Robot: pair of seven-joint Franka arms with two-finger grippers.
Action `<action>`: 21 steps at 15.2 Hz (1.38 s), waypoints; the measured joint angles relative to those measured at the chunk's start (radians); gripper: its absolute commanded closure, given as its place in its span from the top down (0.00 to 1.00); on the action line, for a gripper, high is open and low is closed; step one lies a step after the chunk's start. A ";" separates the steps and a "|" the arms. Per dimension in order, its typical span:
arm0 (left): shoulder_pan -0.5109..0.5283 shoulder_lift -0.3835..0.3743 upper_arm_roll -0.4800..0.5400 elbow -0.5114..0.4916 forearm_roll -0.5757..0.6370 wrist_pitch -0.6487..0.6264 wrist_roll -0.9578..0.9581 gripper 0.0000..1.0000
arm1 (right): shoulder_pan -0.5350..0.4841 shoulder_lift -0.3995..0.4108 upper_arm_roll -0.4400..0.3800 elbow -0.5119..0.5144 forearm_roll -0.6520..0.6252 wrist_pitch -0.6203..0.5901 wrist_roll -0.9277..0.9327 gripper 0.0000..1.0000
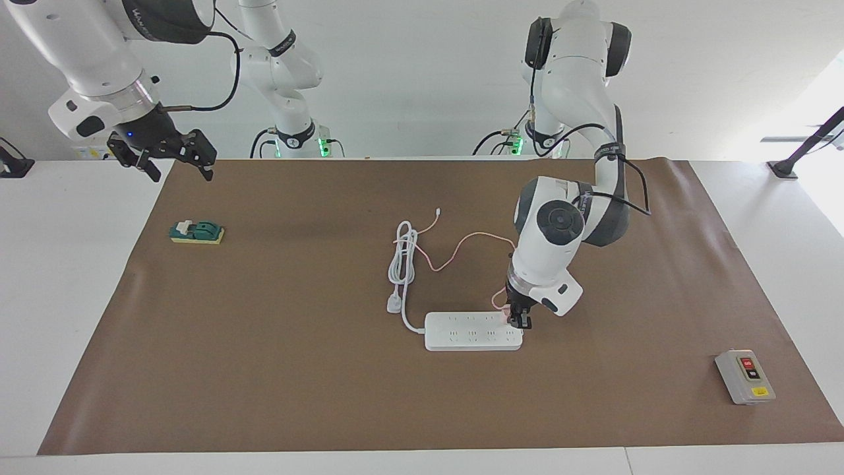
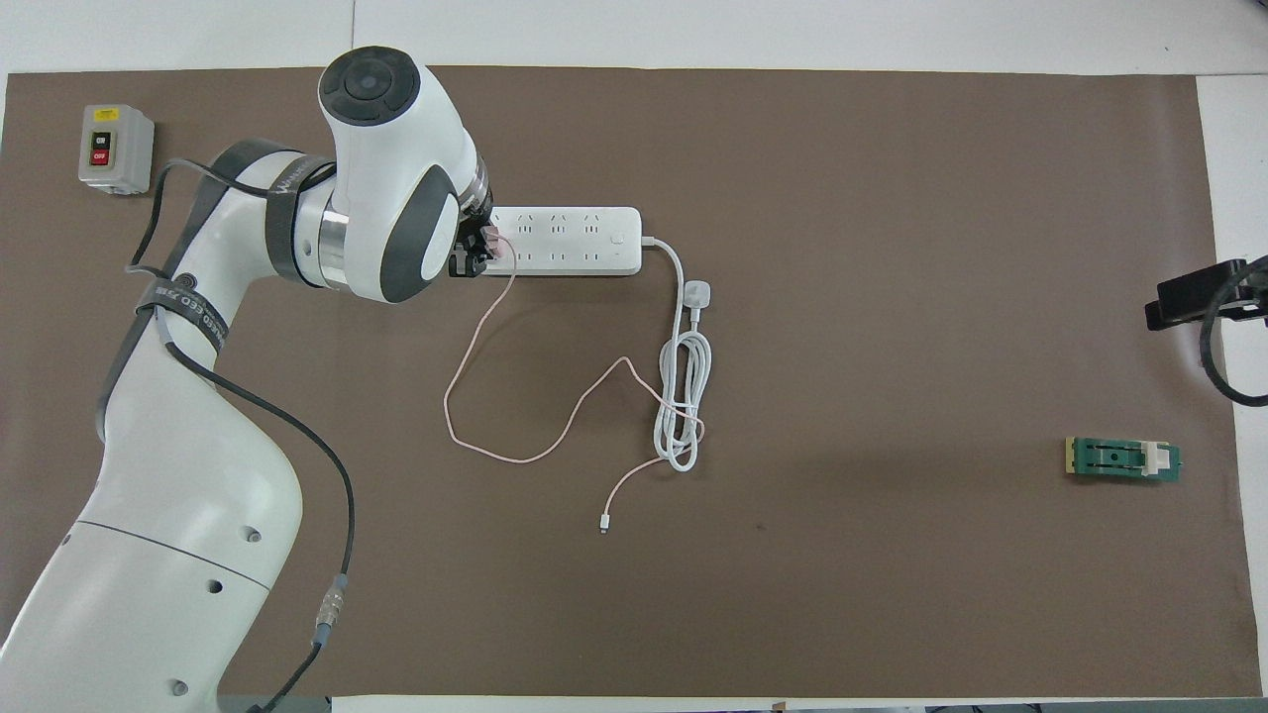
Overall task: Plug charger into power strip
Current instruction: 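Push the charger prongs into the power strip socket with the left gripper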
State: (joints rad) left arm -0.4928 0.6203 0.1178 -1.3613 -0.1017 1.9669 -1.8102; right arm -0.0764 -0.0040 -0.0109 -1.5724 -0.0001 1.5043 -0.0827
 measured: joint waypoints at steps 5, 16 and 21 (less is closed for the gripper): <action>-0.002 -0.012 -0.001 -0.026 0.000 0.008 0.004 0.00 | 0.000 0.000 0.000 0.000 0.000 0.000 0.000 1.00; -0.012 -0.037 0.001 -0.113 0.005 0.109 0.005 0.00 | 0.000 0.000 0.000 0.000 0.000 0.000 0.000 1.00; -0.015 -0.049 0.002 -0.136 0.010 0.133 0.006 0.31 | 0.000 0.000 0.000 0.000 0.000 0.000 0.000 1.00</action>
State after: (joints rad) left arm -0.5080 0.5716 0.1193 -1.4969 -0.0917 2.0998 -1.8042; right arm -0.0764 -0.0040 -0.0109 -1.5724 -0.0001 1.5043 -0.0827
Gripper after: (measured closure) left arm 0.683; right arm 0.000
